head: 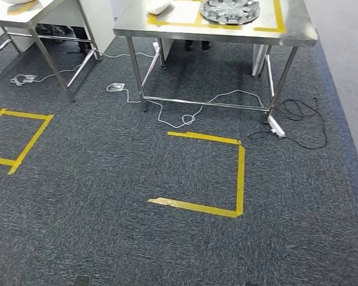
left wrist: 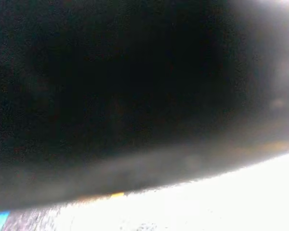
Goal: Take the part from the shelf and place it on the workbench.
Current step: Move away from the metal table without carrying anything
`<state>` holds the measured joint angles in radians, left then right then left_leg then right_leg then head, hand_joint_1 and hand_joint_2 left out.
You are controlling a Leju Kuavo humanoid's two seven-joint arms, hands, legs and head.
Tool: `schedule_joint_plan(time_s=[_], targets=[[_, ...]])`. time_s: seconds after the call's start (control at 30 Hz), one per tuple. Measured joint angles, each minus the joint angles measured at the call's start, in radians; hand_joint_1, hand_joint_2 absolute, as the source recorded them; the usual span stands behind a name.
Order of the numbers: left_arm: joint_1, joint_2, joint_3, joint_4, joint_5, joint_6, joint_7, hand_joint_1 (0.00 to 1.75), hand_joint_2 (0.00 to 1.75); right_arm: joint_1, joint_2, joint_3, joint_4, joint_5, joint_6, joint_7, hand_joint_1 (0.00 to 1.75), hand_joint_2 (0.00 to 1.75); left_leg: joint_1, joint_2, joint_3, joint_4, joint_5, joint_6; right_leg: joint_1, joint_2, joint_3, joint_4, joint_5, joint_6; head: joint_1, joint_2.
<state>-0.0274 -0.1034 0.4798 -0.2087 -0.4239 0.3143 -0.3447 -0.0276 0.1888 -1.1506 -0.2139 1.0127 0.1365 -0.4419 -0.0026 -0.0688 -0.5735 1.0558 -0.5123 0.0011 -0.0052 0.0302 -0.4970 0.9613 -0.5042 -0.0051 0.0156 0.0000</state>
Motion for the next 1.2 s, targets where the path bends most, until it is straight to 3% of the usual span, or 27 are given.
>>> schedule_joint_plan(time_s=[0.07,0.1,0.17,0.23,0.27,0.33,0.37,0.43,0.5,0.53,0.57,0.6,0.63,0.67,0.73,0.8,0.87,0.93,1.0,1.07,1.1,1.13,1.2], targets=[[0.001,-0.002,0.002,0.000,0.005,0.002,0.000,0.00,0.00,0.001,0.000,0.004,0.000,0.005,0.001,0.006,0.00,0.00,0.004,0.045,-0.071,0.164,-0.078,-0.013,0.002,-0.049,-0.005,-0.002,0.002,-0.009,-0.006,0.000],[0.002,-0.003,0.002,0.000,0.008,0.002,0.000,0.00,0.00,0.001,0.000,0.006,0.000,0.007,0.002,0.009,0.00,0.00,0.007,0.061,-0.094,0.223,-0.101,-0.018,0.004,-0.073,-0.007,-0.002,0.002,-0.011,-0.010,0.000],[0.005,-0.003,0.004,0.000,0.010,0.003,0.000,0.00,0.00,-0.002,0.000,0.008,0.000,0.010,0.002,0.012,0.00,0.00,0.007,0.079,-0.030,0.106,-0.033,-0.015,0.005,-0.096,-0.004,-0.002,0.001,-0.010,-0.010,0.000],[0.001,-0.003,0.005,0.000,0.012,0.003,0.000,0.00,0.00,-0.004,0.000,0.009,0.000,0.013,0.003,0.014,0.00,0.00,0.001,0.122,0.040,-0.034,0.017,-0.007,0.010,-0.116,-0.002,0.001,-0.003,-0.004,-0.011,0.000],[0.000,-0.003,0.007,0.000,0.014,0.003,0.000,0.00,0.00,-0.005,0.000,0.010,0.000,0.014,0.003,0.015,0.00,0.00,-0.002,0.136,0.055,-0.070,0.023,-0.002,0.013,-0.126,-0.002,0.003,-0.005,0.001,-0.010,0.000],[0.000,-0.003,0.014,0.000,0.022,0.003,0.000,0.00,0.00,-0.006,-0.001,0.013,0.000,0.018,0.003,0.017,0.00,0.00,-0.006,0.129,0.052,-0.081,0.022,0.010,0.015,-0.146,-0.002,0.005,-0.007,0.010,-0.010,0.000],[0.003,-0.004,0.019,0.001,0.028,0.003,0.000,0.00,0.00,-0.008,-0.002,0.015,0.000,0.022,0.003,0.017,0.00,0.00,-0.005,0.119,0.050,-0.083,0.024,0.016,0.014,-0.144,-0.004,0.008,-0.010,0.016,-0.010,0.000],[0.005,-0.004,0.029,0.001,0.042,-0.001,0.001,0.00,0.00,-0.012,-0.004,0.019,0.000,0.030,0.004,0.017,0.00,0.00,0.000,0.100,0.050,-0.087,0.030,0.029,0.010,-0.100,-0.024,0.053,-0.043,0.028,-0.006,0.000],[0.001,-0.002,0.039,0.001,0.051,-0.006,0.000,0.00,0.00,-0.013,-0.006,0.024,0.000,0.037,0.007,0.017,0.00,0.00,0.002,0.078,0.045,-0.087,0.036,0.038,0.006,-0.046,-0.086,0.184,-0.110,0.036,-0.001,0.000],[0.000,-0.002,0.043,0.001,0.053,-0.009,-0.001,0.00,0.00,-0.012,-0.008,0.028,0.001,0.039,0.008,0.017,0.00,0.00,0.001,0.065,0.043,-0.087,0.037,0.040,0.004,-0.036,-0.122,0.259,-0.139,0.038,-0.001,0.000],[0.001,-0.002,0.046,0.001,0.055,-0.011,-0.001,0.00,0.00,-0.012,-0.009,0.030,0.001,0.041,0.009,0.017,0.00,0.00,0.001,0.052,0.042,-0.086,0.038,0.041,0.004,-0.033,-0.149,0.312,-0.151,0.038,-0.001,0.000],[0.002,-0.002,0.048,0.001,0.056,-0.012,-0.001,0.00,0.00,-0.012,-0.009,0.032,0.001,0.042,0.009,0.017,0.00,0.00,0.000,0.038,0.042,-0.086,0.039,0.041,0.004,-0.032,-0.158,0.324,-0.142,0.038,0.000,0.000],[0.004,-0.002,0.049,0.001,0.056,-0.012,-0.001,0.00,0.00,-0.012,-0.010,0.033,0.001,0.042,0.009,0.017,0.00,0.00,0.000,0.025,0.043,-0.085,0.039,0.040,0.004,-0.029,-0.146,0.293,-0.112,0.036,0.000,0.000],[0.004,-0.002,0.051,0.001,0.056,-0.013,-0.001,0.00,0.00,-0.013,-0.011,0.034,0.001,0.042,0.010,0.017,0.00,0.00,0.000,0.010,0.044,-0.085,0.039,0.039,0.003,-0.020,-0.117,0.226,-0.071,0.034,0.000,0.000],[0.002,-0.003,0.053,0.001,0.056,-0.013,-0.002,0.00,0.00,-0.014,-0.014,0.036,0.002,0.043,0.010,0.017,0.00,0.00,-0.001,-0.016,0.042,-0.081,0.039,0.034,-0.002,0.030,-0.053,0.082,-0.011,0.027,-0.001,0.000],[0.001,-0.004,0.056,0.001,0.058,-0.014,-0.002,0.00,0.00,-0.015,-0.016,0.039,0.002,0.046,0.010,0.017,0.00,0.00,0.001,-0.039,0.031,-0.076,0.042,0.022,-0.004,0.062,-0.024,0.021,-0.001,0.022,-0.001,0.000],[0.004,-0.004,0.063,0.001,0.064,-0.014,-0.002,0.00,0.00,-0.017,-0.017,0.043,0.003,0.054,0.011,0.018,0.00,0.00,0.004,-0.058,0.021,-0.074,0.045,0.008,-0.004,0.043,-0.020,0.017,0.001,0.014,-0.001,0.000],[0.006,-0.004,0.071,0.001,0.071,-0.013,-0.001,0.00,0.00,-0.020,-0.017,0.050,0.004,0.063,0.011,0.018,0.00,0.00,0.003,-0.023,0.005,-0.042,0.022,-0.004,-0.007,0.016,-0.017,0.010,0.006,0.001,-0.005,0.000],[0.004,-0.004,0.075,0.001,0.074,-0.011,0.001,0.00,0.00,-0.021,-0.017,0.057,0.005,0.071,0.011,0.021,0.00,0.00,0.004,0.037,-0.044,0.066,-0.044,-0.014,-0.006,-0.016,-0.016,0.005,0.007,-0.007,-0.012,0.000],[0.004,-0.005,0.078,0.001,0.073,-0.009,0.006,0.00,0.00,-0.020,-0.017,0.061,0.006,0.076,0.011,0.027,0.00,0.00,0.008,0.058,-0.101,0.192,-0.097,-0.023,-0.004,-0.050,-0.017,0.006,0.004,-0.010,-0.014,0.000],[0.005,-0.005,0.079,0.001,0.072,-0.007,0.009,0.00,0.00,-0.021,-0.017,0.063,0.006,0.077,0.011,0.030,0.00,0.00,0.010,0.060,-0.111,0.217,-0.098,-0.026,-0.004,-0.066,-0.017,0.006,0.003,-0.010,-0.014,0.000],[0.008,-0.005,0.081,0.002,0.071,-0.005,0.011,0.00,0.00,-0.022,-0.017,0.065,0.006,0.078,0.011,0.033,0.00,0.00,0.011,0.064,-0.100,0.200,-0.079,-0.027,-0.003,-0.079,-0.016,0.006,0.002,-0.009,-0.014,0.000],[0.010,-0.005,0.085,0.002,0.068,-0.001,0.013,0.00,0.00,-0.024,-0.017,0.068,0.007,0.082,0.011,0.037,0.00,0.00,0.011,0.091,-0.029,0.070,-0.010,-0.023,-0.003,-0.103,-0.010,0.006,-0.002,-0.004,-0.015,0.000]])
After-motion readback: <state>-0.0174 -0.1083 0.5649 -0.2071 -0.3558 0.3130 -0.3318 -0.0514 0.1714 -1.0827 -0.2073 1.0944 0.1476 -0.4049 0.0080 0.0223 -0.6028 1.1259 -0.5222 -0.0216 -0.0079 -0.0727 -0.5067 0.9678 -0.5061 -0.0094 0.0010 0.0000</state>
